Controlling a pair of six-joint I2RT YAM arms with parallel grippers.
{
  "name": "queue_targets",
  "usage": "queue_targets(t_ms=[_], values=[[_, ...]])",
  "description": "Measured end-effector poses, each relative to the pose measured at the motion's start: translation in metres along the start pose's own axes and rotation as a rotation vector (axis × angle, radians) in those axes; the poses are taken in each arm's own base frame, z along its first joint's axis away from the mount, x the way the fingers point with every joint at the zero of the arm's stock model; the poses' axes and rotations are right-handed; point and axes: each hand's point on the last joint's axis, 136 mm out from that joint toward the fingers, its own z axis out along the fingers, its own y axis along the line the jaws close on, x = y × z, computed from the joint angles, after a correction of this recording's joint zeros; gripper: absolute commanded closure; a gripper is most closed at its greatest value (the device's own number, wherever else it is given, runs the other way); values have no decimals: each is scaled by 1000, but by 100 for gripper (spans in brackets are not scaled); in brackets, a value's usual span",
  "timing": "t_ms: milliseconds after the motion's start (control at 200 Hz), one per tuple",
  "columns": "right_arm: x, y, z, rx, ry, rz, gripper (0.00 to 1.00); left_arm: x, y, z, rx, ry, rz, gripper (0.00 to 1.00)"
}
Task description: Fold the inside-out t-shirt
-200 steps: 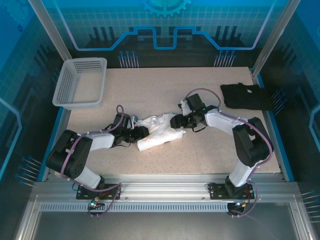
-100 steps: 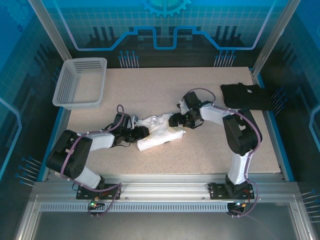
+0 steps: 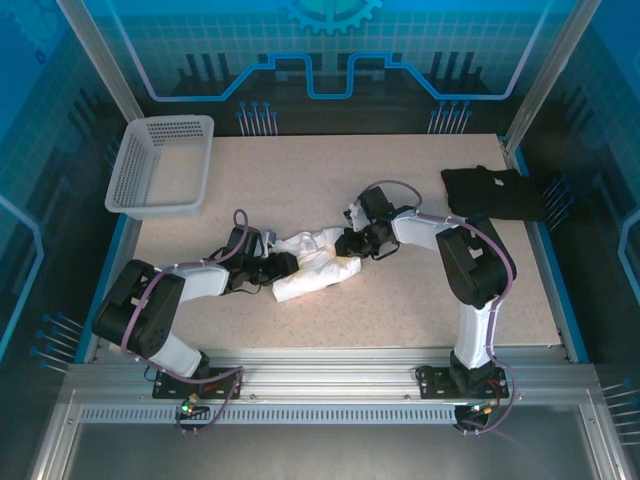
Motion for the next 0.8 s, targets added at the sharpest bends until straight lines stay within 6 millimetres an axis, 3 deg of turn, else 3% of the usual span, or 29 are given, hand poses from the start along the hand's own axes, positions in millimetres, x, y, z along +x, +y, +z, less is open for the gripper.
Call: queue_targets(t_ms=[155, 260, 460, 590, 800], values=[[0, -1, -7, -5, -19, -11, 100, -2, -5, -1, 12, -4, 6, 27], [-3, -1, -28, -5, -52, -26, 100, -5, -7, -5, 16, -20, 14, 19], [-23, -19, -99, 42, -181, -50, 100, -25, -2, -29, -26, -116, 21, 11], [-34, -47, -143, 144, -231, -49, 100, -29, -8, -45, -38, -156, 58, 12], [-74, -88, -225, 382, -336, -75, 100, -31, -17, -59, -51, -170, 79, 13]])
